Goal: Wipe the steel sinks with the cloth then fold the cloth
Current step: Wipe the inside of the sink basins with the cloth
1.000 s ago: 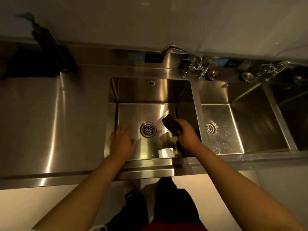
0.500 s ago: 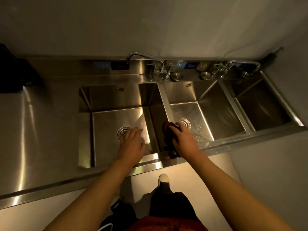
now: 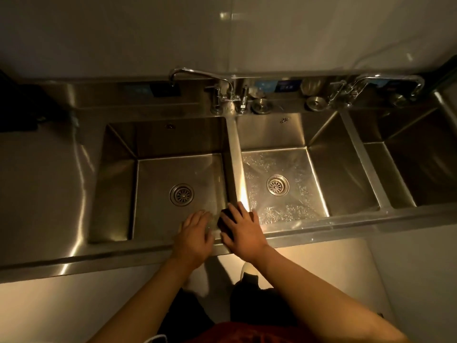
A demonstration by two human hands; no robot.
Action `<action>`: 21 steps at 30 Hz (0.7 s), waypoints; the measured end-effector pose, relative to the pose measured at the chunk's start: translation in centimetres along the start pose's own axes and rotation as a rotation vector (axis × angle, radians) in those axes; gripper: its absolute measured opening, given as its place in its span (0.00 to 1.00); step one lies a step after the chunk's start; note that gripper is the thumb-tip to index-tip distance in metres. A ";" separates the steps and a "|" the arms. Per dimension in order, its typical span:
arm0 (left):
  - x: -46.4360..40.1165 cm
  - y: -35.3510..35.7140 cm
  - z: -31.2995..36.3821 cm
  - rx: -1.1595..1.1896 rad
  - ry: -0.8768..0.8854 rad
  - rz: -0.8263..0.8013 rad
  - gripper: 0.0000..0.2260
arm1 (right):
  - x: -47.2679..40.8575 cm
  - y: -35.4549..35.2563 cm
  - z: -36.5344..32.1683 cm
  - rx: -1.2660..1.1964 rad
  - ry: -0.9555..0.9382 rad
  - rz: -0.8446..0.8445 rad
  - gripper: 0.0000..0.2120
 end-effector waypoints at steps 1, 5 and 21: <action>0.1 0.6 0.2 -0.003 0.003 0.034 0.25 | 0.1 0.2 0.4 0.008 -0.032 0.031 0.26; 0.9 2.7 0.6 -0.023 -0.138 0.017 0.27 | 0.7 1.3 2.5 -0.002 -0.147 0.102 0.26; 2.2 5.7 1.3 -0.119 -0.097 -0.088 0.33 | 3.3 0.9 3.6 -0.033 -0.105 0.109 0.26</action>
Point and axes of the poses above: each hand's wrist, its own x-axis away from the middle knuckle, its own y-axis out of the palm, z = x × y, the point moved 1 cm from there along -x, towards the middle knuckle, and after that the axes turned 15 degrees about x, right-handed, at the moved point
